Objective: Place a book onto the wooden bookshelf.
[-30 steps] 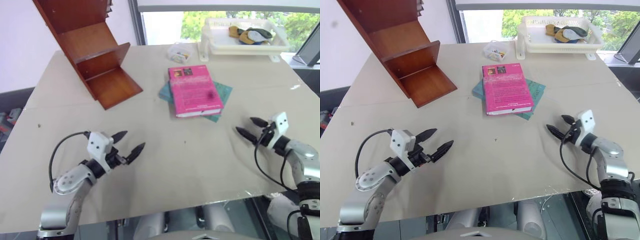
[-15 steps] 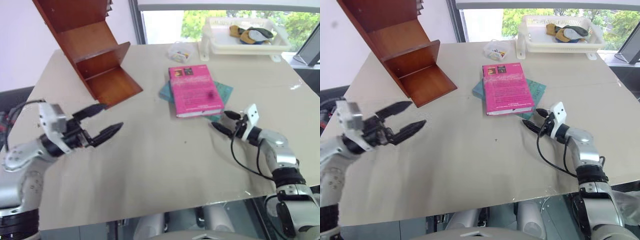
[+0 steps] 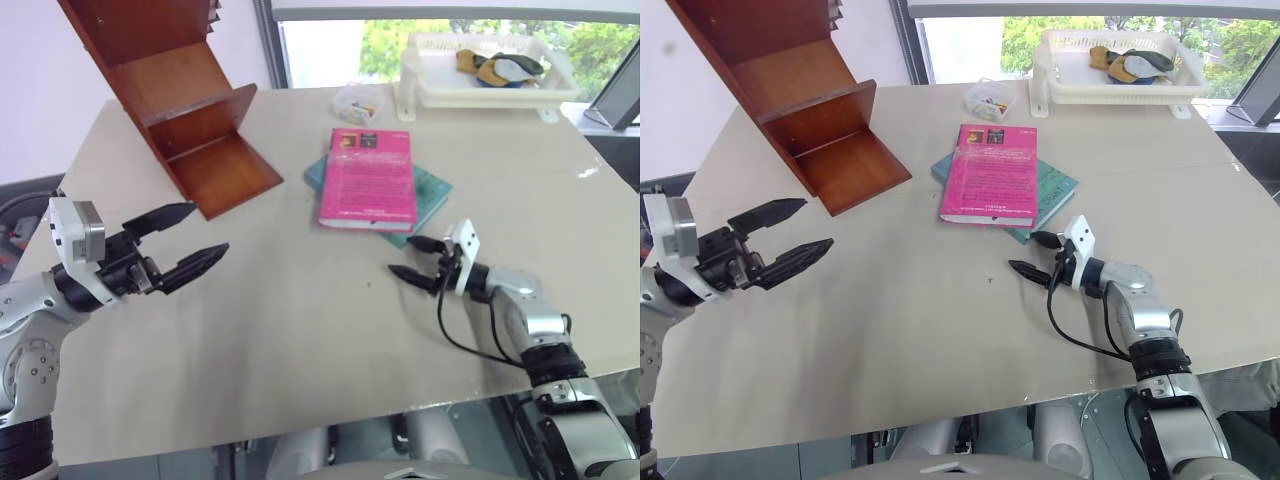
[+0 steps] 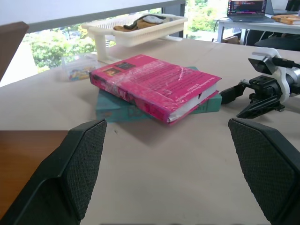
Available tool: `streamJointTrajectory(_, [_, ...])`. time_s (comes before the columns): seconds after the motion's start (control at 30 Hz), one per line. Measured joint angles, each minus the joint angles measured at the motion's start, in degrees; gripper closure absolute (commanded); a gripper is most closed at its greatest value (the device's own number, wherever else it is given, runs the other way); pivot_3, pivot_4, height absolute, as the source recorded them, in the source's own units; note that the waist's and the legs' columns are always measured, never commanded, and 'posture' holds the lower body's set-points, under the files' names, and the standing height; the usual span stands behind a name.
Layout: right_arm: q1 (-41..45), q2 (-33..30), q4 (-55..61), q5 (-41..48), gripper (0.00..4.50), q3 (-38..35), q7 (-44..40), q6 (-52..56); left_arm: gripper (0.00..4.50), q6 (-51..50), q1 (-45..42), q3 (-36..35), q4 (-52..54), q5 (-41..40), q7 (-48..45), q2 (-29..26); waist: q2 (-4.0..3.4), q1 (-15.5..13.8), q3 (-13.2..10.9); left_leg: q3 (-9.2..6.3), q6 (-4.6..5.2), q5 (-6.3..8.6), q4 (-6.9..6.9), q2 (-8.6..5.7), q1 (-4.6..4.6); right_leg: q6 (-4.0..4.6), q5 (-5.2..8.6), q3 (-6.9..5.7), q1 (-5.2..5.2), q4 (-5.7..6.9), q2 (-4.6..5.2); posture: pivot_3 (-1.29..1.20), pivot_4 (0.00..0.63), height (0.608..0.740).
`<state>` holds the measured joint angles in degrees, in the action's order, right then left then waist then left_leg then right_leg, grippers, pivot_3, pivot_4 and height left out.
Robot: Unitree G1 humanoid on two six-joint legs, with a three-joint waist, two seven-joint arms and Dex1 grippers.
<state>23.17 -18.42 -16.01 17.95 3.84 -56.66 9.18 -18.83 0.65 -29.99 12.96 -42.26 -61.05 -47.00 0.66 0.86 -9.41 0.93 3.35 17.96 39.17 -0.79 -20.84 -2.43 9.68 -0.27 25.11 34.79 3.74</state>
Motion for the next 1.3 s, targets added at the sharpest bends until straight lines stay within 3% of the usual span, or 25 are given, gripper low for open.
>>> streamJointTrajectory(0.17, [-1.86,2.26,5.02,0.03,0.0,3.34,0.83,2.24,0.04,0.61,0.35,0.01,0.02,0.49,-0.08,0.08,0.0,-0.03,0.0,0.0,-0.01,0.0,0.0,-0.01,-0.04,0.0,0.0,0.0,0.03,0.0,0.01,0.0,0.15,0.74])
streamJointTrajectory(0.47, [0.34,4.56,1.78,-4.88,0.0,4.16,8.62,-0.66,0.04,1.76,0.33,0.24,-0.05,1.64,-0.49,0.08,0.0,0.0,0.0,-0.01,-0.07,-0.03,-0.01,-0.03,-0.03,0.01,0.01,-0.02,0.04,0.04,-0.04,0.0,0.15,0.74])
streamJointTrajectory(0.8, [-2.2,4.5,7.19,-1.68,0.0,7.2,1.22,1.61,0.04,2.29,-0.03,0.92,-0.92,2.72,-1.0,0.07,0.0,-0.03,0.0,0.0,-0.06,-0.03,-0.01,-0.03,-0.04,0.0,0.01,-0.02,0.04,0.02,-0.06,0.0,0.15,0.74])
streamJointTrajectory(1.3, [-9.03,-3.43,21.39,3.02,0.0,9.51,-5.91,9.54,0.04,2.58,-0.36,0.93,-2.5,3.15,-1.35,-0.01,0.03,-0.14,0.0,0.0,-0.05,-0.03,-0.01,-0.02,-0.04,-0.01,0.01,-0.02,0.03,0.0,-0.06,0.0,0.15,0.74])
